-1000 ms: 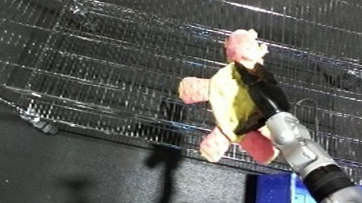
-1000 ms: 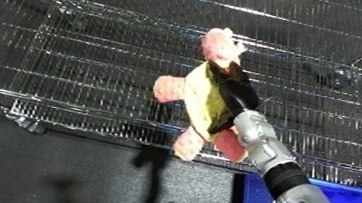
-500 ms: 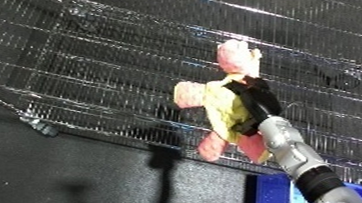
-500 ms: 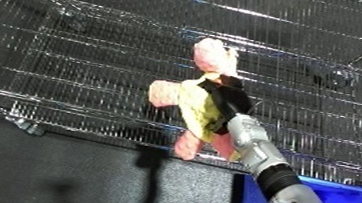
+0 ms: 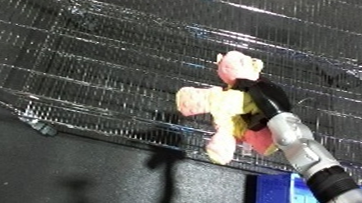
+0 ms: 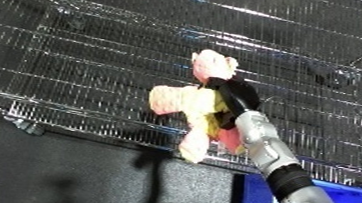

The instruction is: Pick up the object and place it into the box

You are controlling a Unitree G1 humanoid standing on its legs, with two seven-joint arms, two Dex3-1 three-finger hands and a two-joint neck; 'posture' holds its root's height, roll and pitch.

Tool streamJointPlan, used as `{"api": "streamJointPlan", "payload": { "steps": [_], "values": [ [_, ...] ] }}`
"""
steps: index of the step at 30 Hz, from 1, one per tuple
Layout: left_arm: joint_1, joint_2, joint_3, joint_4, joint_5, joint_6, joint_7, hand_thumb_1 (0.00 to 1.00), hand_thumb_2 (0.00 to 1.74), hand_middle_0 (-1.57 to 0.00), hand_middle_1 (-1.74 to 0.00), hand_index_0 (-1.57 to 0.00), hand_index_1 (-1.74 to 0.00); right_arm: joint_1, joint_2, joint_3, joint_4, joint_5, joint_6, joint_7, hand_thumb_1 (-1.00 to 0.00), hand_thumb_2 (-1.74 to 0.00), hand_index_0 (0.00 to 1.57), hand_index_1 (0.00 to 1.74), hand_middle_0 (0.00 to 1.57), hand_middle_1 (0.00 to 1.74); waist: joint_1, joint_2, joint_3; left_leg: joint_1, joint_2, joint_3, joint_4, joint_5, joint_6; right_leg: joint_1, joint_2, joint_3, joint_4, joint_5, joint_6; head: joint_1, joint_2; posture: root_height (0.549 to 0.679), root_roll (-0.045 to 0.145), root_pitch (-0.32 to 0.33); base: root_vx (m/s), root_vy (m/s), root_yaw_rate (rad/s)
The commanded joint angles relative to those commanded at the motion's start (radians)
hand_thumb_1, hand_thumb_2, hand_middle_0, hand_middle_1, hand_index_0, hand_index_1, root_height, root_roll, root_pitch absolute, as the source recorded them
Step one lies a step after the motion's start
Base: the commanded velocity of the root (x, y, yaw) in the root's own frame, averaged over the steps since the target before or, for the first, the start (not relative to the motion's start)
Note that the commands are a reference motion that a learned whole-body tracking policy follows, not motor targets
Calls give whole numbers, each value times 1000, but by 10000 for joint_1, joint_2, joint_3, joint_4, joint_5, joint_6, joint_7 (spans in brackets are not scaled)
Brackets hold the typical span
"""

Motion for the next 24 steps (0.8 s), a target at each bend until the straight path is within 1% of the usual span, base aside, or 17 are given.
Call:
{"api": "streamJointPlan", "payload": {
  "steps": [5, 10, 15, 19, 24],
  "values": [
    [-131, -72, 83, 159, -53, 43, -42, 1000, 1740, -1570, -1740, -1570, -1740, 735, -510, -786, -1456, 140, -107, -206, -1000, -1740, 1570, 1740, 1570, 1740, -180, -28, 0, 269, 13, 67, -146, 1, 26, 216, -35, 25, -102, -15, 13, 251, 184, 610, 34, -161, -4, -11, -24],
    [-211, -145, 98, 262, -50, 100, -61, 1000, 1740, -1570, -1740, -1570, -1740, 1474, -844, -1623, -2557, 293, -185, -427, -1000, -1740, 1570, 1740, 1570, 1740, -383, -45, 0, 512, 26, 142, -281, 17, 38, 411, -63, 48, -202, -29, 23, 500, 325, 611, 37, -173, -3, -6, -28],
    [-217, -282, 213, 289, 27, 219, -100, 1000, 1740, -1570, -1740, -1570, -1740, 2758, -1160, -2975, -4003, 484, -344, -701, -1000, -1740, 1570, 1740, 1570, 1740, -731, -57, 0, 739, 36, 228, -308, 14, 62, 598, -70, 112, -280, 10, 22, 1136, 666, 611, 41, -190, -10, -14, -59],
    [-184, -339, 305, 235, 139, 317, -124, 1000, 1740, -1570, -1740, -1570, -1740, 4039, -1189, -4297, -5097, 638, -442, -913, -1000, -1740, 1570, 1740, 1570, 1740, -960, -43, 0, 861, 34, 260, -289, -16, 91, 703, -67, 185, -315, 36, 30, 1660, 856, 611, 43, -202, -5, -21, -56],
    [-159, -447, 439, 94, 284, 431, -153, 1000, 1740, -1570, -1740, -1570, -1740, 5620, -818, -5831, -6213, 750, -604, -1161, -1000, -1740, 1570, 1740, 1570, 1740, -1300, 3, 0, 1053, 64, 354, -254, -91, 119, 863, -70, 270, -403, 61, 22, 2303, 1068, 611, 46, -217, 2, -14, -88]
  ]
}}
